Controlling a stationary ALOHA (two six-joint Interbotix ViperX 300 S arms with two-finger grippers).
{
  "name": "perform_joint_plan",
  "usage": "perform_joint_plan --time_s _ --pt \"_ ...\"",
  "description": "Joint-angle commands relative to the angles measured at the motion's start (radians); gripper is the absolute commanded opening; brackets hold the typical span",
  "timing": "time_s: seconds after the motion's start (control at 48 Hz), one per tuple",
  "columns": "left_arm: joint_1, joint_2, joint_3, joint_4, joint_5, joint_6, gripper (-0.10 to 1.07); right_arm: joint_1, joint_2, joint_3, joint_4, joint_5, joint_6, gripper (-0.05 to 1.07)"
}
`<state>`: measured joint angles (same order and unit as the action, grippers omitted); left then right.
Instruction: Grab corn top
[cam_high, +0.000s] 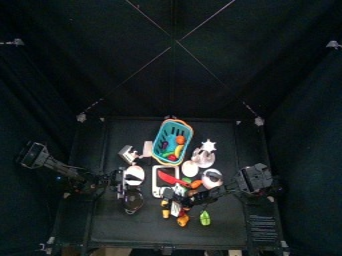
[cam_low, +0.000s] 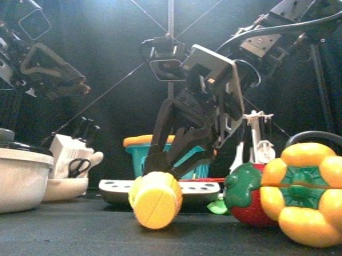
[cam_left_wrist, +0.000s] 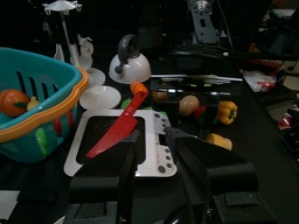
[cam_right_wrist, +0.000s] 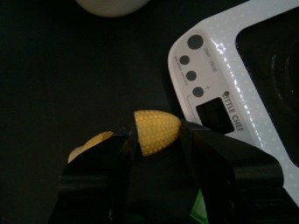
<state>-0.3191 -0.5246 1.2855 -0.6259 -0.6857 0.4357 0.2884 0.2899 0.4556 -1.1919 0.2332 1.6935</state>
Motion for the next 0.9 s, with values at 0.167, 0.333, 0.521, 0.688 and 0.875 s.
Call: perform_joint_plan --time_s 0.167,0.333,0.521,0.688,0.875 --pt "0.003 0.0 -0.021 0.006 -0.003 0.002 0.72 0.003 0.005 -0.029 0.021 0.0 -0.002 0.81" --pt "0.003 0.0 -0.02 0.006 -0.003 0.0 0.72 0.003 0.02 -0.038 0.023 0.0 -0.002 0.81" --pt "0.005 -0.002 -0.015 0.005 -0.002 0.0 0.72 0.003 0.028 -0.043 0.025 0.0 -0.003 0.8" --pt "0.003 0.0 -0.014 0.003 -0.003 0.0 0.72 0.002 0.025 -0.044 0.018 0.0 -0.003 0.77" --pt "0.003 0.0 -0.014 0.003 -0.003 0.0 0.72 0.003 -0.002 -0.041 0.008 0.0 -0.003 0.67"
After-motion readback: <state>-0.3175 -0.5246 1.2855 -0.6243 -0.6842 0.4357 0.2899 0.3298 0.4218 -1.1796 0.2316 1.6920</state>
